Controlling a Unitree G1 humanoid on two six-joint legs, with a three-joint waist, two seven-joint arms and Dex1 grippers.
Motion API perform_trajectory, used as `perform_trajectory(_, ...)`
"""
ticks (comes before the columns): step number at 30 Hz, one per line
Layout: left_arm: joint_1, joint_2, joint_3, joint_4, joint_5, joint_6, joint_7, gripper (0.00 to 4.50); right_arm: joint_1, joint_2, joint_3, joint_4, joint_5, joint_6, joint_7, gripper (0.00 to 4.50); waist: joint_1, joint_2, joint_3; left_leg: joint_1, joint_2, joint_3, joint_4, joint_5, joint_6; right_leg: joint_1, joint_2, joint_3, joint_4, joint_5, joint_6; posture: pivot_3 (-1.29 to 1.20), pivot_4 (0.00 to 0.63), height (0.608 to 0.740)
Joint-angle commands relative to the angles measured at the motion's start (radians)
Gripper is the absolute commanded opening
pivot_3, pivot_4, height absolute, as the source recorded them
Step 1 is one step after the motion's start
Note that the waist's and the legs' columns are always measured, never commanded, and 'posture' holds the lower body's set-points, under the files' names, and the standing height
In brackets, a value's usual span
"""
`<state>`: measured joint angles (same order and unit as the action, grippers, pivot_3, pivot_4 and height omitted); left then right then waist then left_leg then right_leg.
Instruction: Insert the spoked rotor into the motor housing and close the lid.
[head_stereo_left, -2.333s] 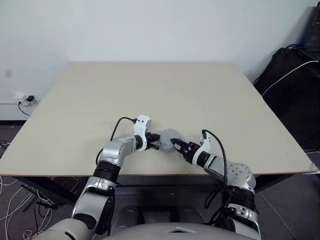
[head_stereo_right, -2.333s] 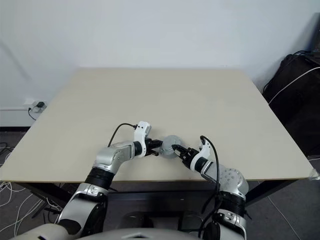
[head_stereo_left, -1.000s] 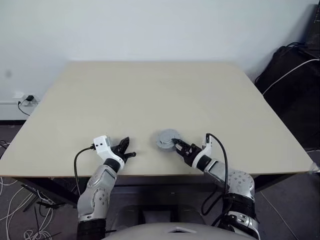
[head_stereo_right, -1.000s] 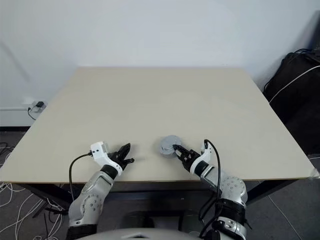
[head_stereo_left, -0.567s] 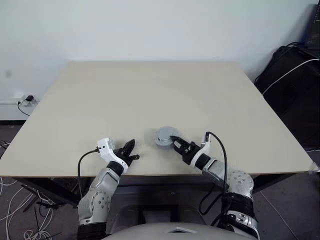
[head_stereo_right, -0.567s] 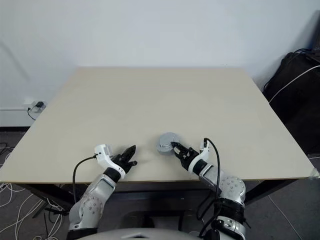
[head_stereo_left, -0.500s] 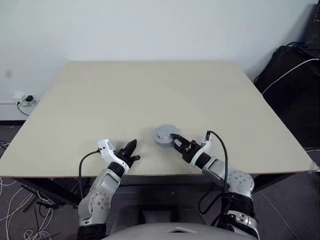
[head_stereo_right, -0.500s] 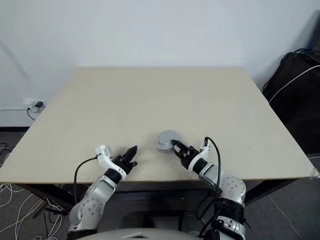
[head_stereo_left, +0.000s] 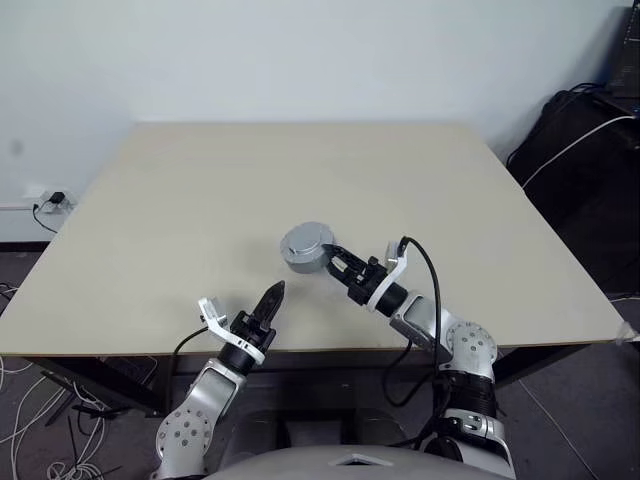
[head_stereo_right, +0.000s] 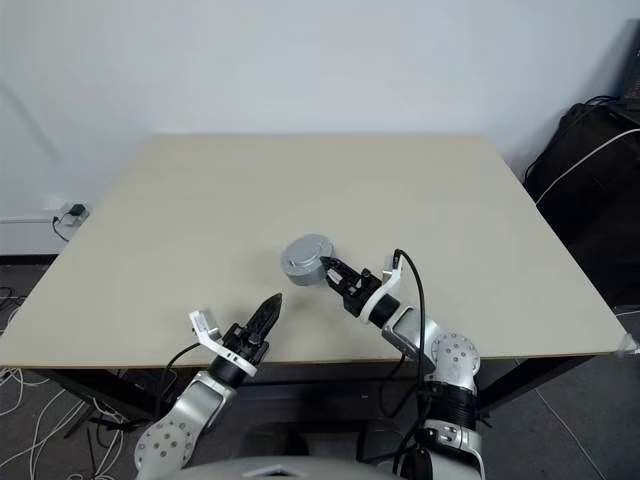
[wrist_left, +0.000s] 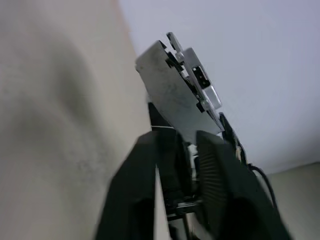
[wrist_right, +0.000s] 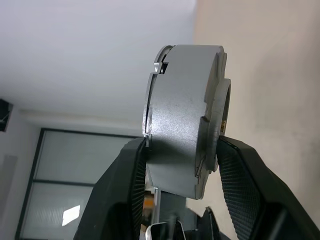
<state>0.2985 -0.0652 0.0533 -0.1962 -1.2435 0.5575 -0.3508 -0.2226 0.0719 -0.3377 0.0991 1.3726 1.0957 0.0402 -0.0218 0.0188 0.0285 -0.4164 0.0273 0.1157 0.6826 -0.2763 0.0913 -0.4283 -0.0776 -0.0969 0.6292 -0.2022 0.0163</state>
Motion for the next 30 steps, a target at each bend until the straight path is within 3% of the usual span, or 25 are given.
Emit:
perform_trajectory(1,0.005,-0.122,-0.020,-0.035,-0.058,-0.024,-0.021,2.93,-0.030,0.033,0.013,-0.052,0.073,-0.008,0.008,2.10,0.000,0.000,0.000,0.000,0.000,0.000,0.000,0.000,0.000,0.000,0.000,0.000,0.000,0.000,0.000,0.00,0.000,0.740)
perform_trajectory(6,0.017,-0.129,-0.030,-0.029,-0.082,-0.060,-0.016,4.46,-0.032,0.013,0.016,-0.049,0.087,-0.009,0.001,2.10,0.000,0.000,0.000,0.000,0.000,0.000,0.000,0.000,0.000,0.000,0.001,0.000,0.000,0.000,0.000,0.00,0.000,0.740)
perform_trajectory(30,-0.003,-0.127,-0.060,0.029,-0.178,-0.069,-0.015,4.46,0.035,-0.061,0.090,-0.084,0.244,0.071,-0.015,2.10,0.000,0.000,0.000,0.000,0.000,0.001,0.000,0.000,0.001,0.000,0.001,0.000,-0.001,0.000,0.001,0.00,0.000,0.740)
